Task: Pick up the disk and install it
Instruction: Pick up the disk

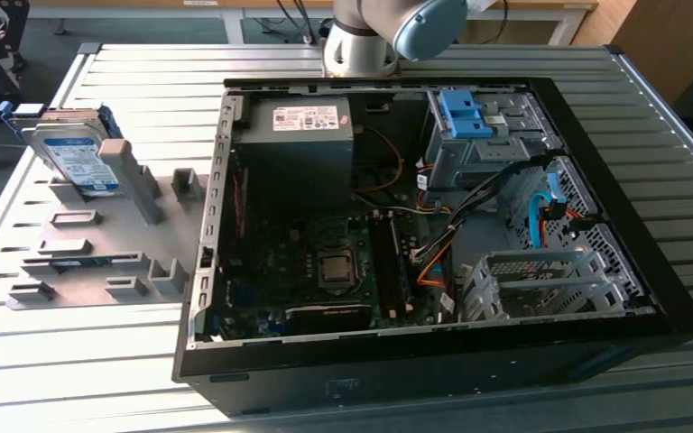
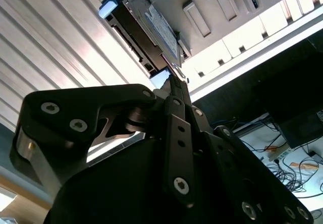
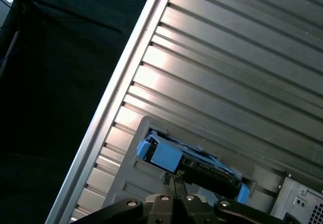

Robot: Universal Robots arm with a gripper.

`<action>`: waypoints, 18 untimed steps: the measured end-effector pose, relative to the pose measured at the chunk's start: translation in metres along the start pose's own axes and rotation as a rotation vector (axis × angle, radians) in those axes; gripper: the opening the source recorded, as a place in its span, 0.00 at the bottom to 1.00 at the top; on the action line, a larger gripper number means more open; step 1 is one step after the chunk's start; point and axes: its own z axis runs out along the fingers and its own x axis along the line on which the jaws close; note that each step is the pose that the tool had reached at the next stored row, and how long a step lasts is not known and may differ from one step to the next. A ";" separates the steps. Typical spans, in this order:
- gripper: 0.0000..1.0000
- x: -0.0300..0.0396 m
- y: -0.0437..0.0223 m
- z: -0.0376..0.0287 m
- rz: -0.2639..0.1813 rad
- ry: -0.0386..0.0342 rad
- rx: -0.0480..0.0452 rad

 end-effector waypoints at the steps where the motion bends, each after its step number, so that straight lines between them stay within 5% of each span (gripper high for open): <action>1: 0.11 0.0000 0.0000 0.0000 -0.004 0.0002 -0.0001; 18: 0.11 0.0002 0.0000 0.0000 -0.078 0.0034 -0.0015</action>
